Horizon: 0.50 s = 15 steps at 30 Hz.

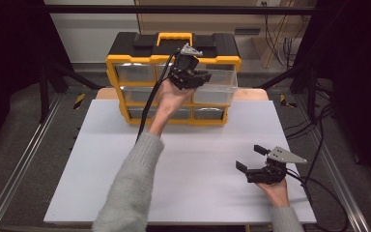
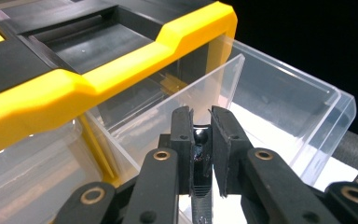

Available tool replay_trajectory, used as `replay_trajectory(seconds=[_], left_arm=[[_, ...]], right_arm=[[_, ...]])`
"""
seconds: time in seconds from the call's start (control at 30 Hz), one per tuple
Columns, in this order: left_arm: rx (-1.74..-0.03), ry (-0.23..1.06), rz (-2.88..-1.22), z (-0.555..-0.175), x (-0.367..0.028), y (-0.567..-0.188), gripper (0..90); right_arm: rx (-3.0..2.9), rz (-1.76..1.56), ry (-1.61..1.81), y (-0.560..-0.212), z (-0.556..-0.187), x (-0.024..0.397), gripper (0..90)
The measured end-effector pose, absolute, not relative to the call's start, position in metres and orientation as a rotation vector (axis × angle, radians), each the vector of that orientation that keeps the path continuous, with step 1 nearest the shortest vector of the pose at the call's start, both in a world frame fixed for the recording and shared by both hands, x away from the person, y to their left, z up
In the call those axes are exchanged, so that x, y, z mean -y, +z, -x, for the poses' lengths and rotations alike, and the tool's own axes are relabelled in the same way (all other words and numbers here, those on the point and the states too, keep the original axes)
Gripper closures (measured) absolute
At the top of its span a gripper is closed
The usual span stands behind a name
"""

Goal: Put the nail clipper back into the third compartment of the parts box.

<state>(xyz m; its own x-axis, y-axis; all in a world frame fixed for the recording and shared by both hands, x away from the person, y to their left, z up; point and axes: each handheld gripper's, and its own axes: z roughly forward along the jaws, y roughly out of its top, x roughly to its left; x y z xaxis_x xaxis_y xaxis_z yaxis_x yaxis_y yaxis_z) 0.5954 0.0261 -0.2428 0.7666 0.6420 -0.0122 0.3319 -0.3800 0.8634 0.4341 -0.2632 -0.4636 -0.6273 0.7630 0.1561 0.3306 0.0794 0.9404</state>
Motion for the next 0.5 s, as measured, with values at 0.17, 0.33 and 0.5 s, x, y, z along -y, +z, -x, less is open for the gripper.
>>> replay_trajectory(seconds=[0.17, 0.33, 0.5], left_arm=[[-0.737, 0.417, -2.001, -0.594, -0.026, -0.243, 78.0], [-0.708, 0.428, -1.972, -0.590, -0.027, -0.240, 73.0], [-0.687, 0.433, -1.938, -0.582, -0.033, -0.232, 60.4]], right_arm=[[-1.987, -1.080, 1.566, -0.464, -0.434, 0.263, 0.4], [-1.988, -1.083, 1.565, -0.464, -0.434, 0.263, 0.4], [-1.991, -1.082, 1.561, -0.464, -0.434, 0.263, 0.3]])
